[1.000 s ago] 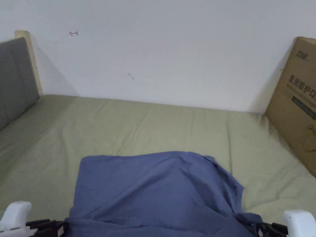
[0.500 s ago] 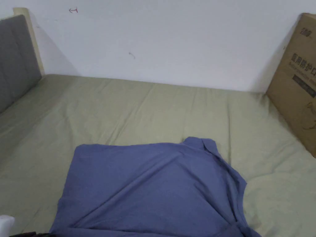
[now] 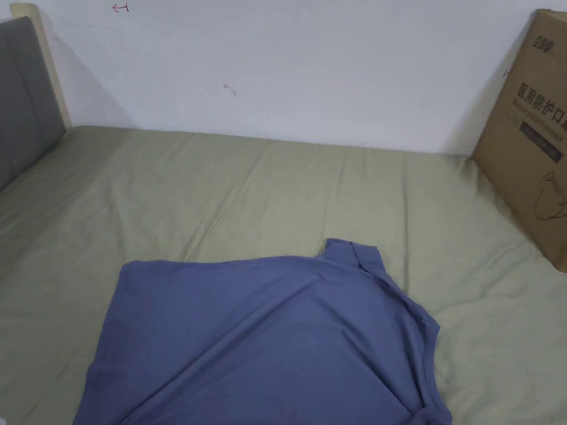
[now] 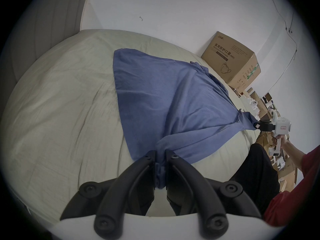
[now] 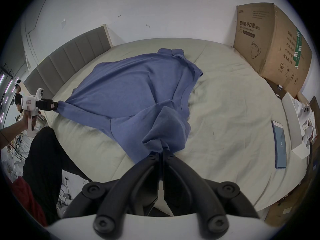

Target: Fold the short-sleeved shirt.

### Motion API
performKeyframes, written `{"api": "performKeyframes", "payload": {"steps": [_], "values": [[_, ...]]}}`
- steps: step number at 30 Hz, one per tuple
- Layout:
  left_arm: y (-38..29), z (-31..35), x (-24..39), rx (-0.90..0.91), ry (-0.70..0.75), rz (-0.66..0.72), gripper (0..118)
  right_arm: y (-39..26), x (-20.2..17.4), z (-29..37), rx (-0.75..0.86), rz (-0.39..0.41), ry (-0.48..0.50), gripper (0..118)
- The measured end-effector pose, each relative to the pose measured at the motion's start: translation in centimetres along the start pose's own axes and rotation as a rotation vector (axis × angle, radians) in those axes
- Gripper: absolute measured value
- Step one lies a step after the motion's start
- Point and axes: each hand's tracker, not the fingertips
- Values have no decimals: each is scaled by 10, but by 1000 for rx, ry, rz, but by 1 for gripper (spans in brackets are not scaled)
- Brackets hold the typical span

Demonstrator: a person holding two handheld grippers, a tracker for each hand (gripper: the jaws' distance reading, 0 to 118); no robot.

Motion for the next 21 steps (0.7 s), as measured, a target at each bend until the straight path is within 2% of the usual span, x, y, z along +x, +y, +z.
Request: {"api": "performKeyframes", "payload": {"steps": [4,5,6,8,9,10,11,14,15,17,18,21], "values": [[-4,2,-5,-14,2,26,12,-3,2,-1,-6,-27,-8,3],[-4,0,0,-19,9,16,14,-4,2,-2,-7,-28,-10,3],[-3,-1,4,-19,8,15,24,-5,1,-4,-8,-23,-13,7],[-6,5,-6,-24,14,26,70,-5,-1,-9,-19,-14,-38,46],[-7,4,-5,-26,40,33,85,-5,-1,-11,-36,-12,-48,71],[-8,5,-5,-12,62,39,91,-6,-2,-12,-44,-12,-68,94],[-9,5,-4,8,76,60,92,-7,-3,-12,-42,-14,-95,99],[-17,31,-23,70,89,143,98,-11,-1,2,11,-26,-120,99],[-18,41,-25,105,108,144,98,-10,-2,10,41,-41,-162,99],[-16,65,-15,189,139,109,98,-5,-9,33,111,-21,-254,99],[-13,78,-3,215,180,80,98,-2,-17,51,199,-15,-300,99],[-11,123,56,403,271,-94,99,-1,-58,116,522,-4,-354,99]]}}
